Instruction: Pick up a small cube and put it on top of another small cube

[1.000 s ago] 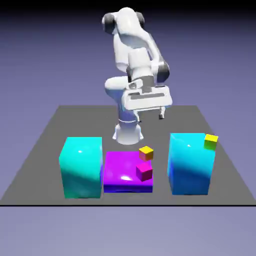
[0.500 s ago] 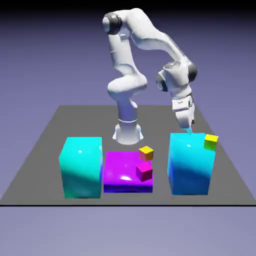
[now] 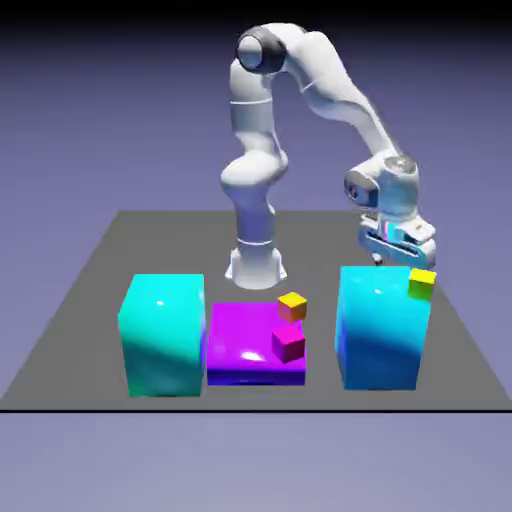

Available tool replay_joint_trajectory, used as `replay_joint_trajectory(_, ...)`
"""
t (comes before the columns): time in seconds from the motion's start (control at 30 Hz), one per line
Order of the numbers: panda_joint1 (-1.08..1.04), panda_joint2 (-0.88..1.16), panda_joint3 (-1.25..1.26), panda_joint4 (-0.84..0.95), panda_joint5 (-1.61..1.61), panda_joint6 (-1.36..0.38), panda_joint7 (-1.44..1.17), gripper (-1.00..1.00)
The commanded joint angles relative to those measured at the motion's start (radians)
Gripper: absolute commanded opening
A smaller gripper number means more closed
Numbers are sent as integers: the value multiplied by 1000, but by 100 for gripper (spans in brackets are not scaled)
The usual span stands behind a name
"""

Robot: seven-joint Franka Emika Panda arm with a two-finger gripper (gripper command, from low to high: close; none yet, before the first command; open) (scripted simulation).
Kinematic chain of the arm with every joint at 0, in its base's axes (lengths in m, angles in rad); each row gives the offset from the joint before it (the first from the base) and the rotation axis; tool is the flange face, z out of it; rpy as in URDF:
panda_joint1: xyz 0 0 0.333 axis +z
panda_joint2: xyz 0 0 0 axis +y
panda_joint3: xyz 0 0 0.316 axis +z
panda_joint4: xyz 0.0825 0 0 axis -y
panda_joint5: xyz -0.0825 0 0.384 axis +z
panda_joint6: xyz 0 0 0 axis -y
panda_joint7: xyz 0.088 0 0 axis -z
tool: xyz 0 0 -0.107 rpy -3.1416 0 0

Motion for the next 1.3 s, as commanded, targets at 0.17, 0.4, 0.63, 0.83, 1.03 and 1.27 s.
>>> replay_joint_trajectory(0.17, -37, 74, 70, -58, -201, 144, -160, 0)
replay_joint_trajectory(0.4, -15, 327, 39, -13, -231, 352, -136, 0)
replay_joint_trajectory(0.63, -27, 186, 56, -38, -214, 236, -150, -100)
replay_joint_trajectory(0.83, -49, 61, 54, -41, -212, 133, -117, -100)
replay_joint_trajectory(1.03, -110, -156, 120, 12, -392, 76, 124, -100)
replay_joint_trajectory(1.27, -322, -398, -7, -37, -447, -142, 377, -100)
